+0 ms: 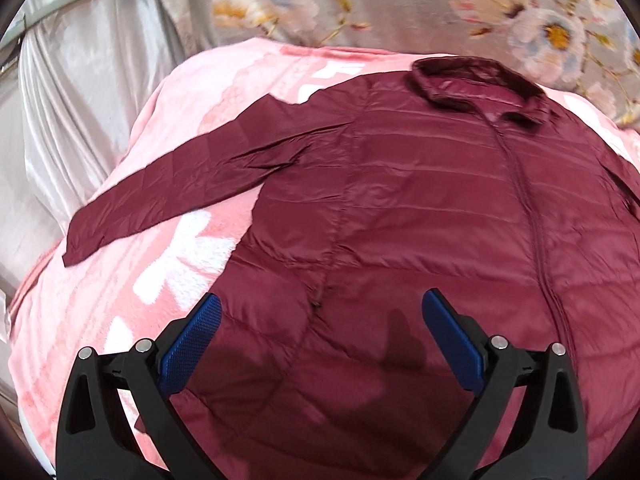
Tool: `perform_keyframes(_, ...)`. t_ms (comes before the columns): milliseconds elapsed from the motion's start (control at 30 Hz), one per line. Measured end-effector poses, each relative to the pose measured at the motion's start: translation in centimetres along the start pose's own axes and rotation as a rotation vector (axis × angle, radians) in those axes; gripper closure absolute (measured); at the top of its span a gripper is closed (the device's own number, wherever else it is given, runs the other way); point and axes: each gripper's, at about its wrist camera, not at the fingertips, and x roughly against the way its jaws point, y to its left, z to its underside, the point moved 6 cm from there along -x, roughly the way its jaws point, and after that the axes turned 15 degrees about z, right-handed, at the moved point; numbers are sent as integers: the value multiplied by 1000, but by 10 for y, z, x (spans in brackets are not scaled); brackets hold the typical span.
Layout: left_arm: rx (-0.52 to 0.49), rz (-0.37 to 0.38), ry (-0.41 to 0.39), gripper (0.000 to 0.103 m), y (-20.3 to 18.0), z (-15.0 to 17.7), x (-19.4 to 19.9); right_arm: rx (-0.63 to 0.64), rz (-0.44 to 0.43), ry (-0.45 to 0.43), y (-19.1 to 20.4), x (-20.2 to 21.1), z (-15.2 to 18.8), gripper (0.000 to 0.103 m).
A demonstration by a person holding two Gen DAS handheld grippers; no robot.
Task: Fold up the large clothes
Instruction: 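Grasp a sleeve cuff with the right tool and fold it across the jacket body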
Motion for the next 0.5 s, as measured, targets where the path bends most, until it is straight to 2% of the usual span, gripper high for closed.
perform_keyframes(67,35,3,13,5,10,-4,-6,100,-99,-70,58,34,-6,97)
perform_keyframes(100,46,3,15,5,14,-5,-8,172,-175,-102,99,57,-3,97)
perform_keyframes(167,63,-3,15,5,20,-9,-11,282,-271,-139,155,89,12,97)
perform_keyframes(233,69,-9,10,5,24,-11,-11,433,-411,-168,227,130,46,97)
perform_keyframes(300,71,-9,4,5,28,-14,-11,560,-532,-152,283,159,90,97)
perform_keyframes(367,72,-5,-2,5,30,-17,-11,663,-622,-108,326,176,135,97)
perform_keyframes(500,73,8,-13,5,37,-25,-14,831,-722,-33,378,193,217,97)
